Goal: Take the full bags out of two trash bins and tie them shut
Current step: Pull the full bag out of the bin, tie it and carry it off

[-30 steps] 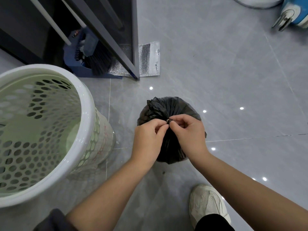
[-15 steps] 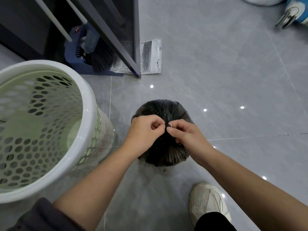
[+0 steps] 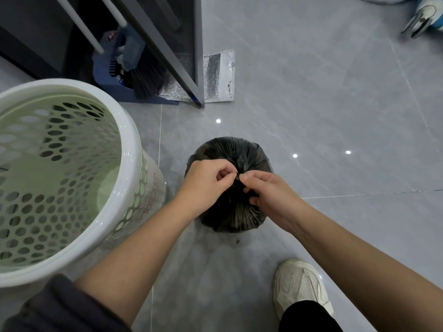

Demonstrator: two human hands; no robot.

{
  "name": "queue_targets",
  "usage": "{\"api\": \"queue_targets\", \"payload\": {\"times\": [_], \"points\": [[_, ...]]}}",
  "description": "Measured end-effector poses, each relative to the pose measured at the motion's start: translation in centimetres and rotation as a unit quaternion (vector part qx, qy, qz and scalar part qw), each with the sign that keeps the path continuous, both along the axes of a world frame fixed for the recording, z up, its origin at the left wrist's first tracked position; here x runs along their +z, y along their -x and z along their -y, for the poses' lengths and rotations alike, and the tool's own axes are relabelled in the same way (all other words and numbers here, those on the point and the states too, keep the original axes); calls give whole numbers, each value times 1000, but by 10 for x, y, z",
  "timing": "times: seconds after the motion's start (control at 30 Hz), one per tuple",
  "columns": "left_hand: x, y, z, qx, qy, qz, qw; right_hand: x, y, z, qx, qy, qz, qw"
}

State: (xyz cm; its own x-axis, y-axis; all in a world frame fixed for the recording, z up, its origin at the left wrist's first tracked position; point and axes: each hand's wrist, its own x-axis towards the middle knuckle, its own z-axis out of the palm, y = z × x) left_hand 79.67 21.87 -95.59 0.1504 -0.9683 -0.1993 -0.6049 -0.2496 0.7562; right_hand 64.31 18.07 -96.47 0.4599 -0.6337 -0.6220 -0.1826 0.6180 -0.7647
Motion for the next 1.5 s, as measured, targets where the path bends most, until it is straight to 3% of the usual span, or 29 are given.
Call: {"api": "queue_targets", "payload": {"times": [0.17,0.3,0.67,0.8,0.93,1.1,1.23,1.5], "points": [[-1,6,-5,77,19,15,997,-1,-7,0,-60,-15,-2,998],[-1,8,-10,75,1,-6,997,-4,-8,-4,-89,-11,-8,996],[1,17,-3,138,-36,-36,989,-6,-8,-3,-97,122,-47,987],[0,27,-6,161,-2,6,987,-12,-11,-4,-113,150,-107,976],[-4,31,-15,141,83,46,985,-11,-15,-2,-118,111,-118,980],[-5,21,-16,124,87,37,988,-12,-5,6,-19,148,-62,987],[-2,18,-20,82,58,27,995,-19,-4,7,143,311,-216,914],[-7,6,-29,87,25,-39,995,-21,-10,3,168,379,-231,880]]}}
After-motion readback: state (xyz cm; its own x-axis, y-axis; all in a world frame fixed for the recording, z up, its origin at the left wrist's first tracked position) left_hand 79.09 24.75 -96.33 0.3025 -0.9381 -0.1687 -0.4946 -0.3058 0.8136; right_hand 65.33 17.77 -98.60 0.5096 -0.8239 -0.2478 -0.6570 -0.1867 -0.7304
